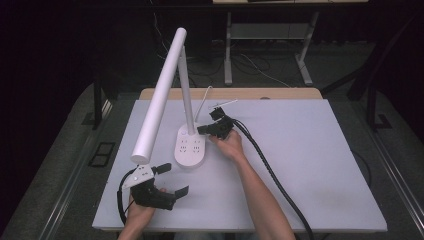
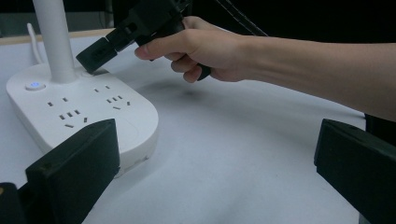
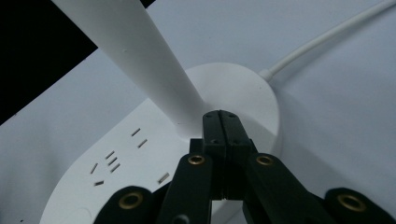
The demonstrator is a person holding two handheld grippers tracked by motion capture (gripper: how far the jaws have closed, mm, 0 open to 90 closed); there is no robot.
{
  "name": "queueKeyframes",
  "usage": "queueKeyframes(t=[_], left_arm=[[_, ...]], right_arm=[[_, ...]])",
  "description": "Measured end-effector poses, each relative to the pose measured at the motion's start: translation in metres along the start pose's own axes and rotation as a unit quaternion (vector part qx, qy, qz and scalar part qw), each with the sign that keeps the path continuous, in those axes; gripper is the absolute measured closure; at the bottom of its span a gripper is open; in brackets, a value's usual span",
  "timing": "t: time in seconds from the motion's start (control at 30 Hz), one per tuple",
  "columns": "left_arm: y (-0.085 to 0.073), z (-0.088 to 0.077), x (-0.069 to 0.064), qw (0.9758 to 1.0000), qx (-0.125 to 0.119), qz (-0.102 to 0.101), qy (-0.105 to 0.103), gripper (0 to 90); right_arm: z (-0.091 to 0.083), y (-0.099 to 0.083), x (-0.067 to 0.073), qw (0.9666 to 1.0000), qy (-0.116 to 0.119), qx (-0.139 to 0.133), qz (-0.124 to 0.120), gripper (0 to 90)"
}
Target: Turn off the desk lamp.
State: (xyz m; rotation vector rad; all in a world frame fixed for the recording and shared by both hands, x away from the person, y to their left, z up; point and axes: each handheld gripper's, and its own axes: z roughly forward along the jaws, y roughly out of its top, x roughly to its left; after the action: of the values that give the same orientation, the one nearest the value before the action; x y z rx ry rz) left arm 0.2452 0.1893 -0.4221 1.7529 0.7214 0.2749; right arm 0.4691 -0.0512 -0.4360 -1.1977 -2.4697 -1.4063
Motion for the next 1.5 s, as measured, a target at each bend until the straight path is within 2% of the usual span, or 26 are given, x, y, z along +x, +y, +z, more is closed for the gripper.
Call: queueKeyframes(t=[0.07, 0.13, 0.57, 0.83, 1.03, 1.1, 1.2, 1.3, 1.5], left_arm=[[0.0000, -0.0001, 0.0000, 1.0000, 0.000, 0.000, 0.000, 0.0], [0.0000, -0.0004, 0.0000, 1.0000, 0.000, 0.001, 0.000, 0.0], [0.0001, 0.0002, -0.0007, 1.0000, 0.000, 0.000, 0.000, 0.0], [0.0001, -0.0008, -0.0007, 1.0000, -0.001, -0.001, 0.002, 0.0], [0.0000, -0.0011, -0.0004, 1.0000, -0.001, -0.001, 0.002, 0.0], [0.0000, -0.0012, -0.0004, 1.0000, -0.001, -0.002, 0.002, 0.0], [0.0000, -0.0009, -0.0007, 1.0000, 0.000, -0.001, 0.002, 0.0], [-0.0002, -0.0005, -0.0013, 1.0000, 0.001, -0.001, 0.000, 0.0], [-0.0002, -0.0008, -0.0007, 1.0000, 0.000, -0.002, 0.000, 0.0]], right_arm=[[0.0001, 0.0001, -0.0001, 1.0000, 0.004, -0.004, 0.007, 90.0], [0.0011, 0.0006, 0.0005, 1.0000, 0.001, -0.005, 0.001, 90.0], [0.0026, 0.0005, 0.0021, 1.0000, -0.001, -0.007, 0.006, 90.0], [0.0024, -0.0006, 0.0053, 0.9999, -0.010, -0.007, -0.002, 90.0], [0.0032, -0.0036, 0.0062, 0.9997, -0.015, -0.016, 0.006, 90.0], [0.0025, -0.0034, 0.0080, 0.9997, -0.022, -0.012, -0.007, 90.0], [0.0027, -0.0034, 0.0076, 0.9997, -0.019, -0.016, 0.008, 89.9], [0.0026, -0.0033, 0.0036, 0.9996, -0.003, -0.019, 0.022, 89.9], [0.0026, -0.0027, 0.0052, 0.9997, -0.001, -0.015, 0.018, 89.9]])
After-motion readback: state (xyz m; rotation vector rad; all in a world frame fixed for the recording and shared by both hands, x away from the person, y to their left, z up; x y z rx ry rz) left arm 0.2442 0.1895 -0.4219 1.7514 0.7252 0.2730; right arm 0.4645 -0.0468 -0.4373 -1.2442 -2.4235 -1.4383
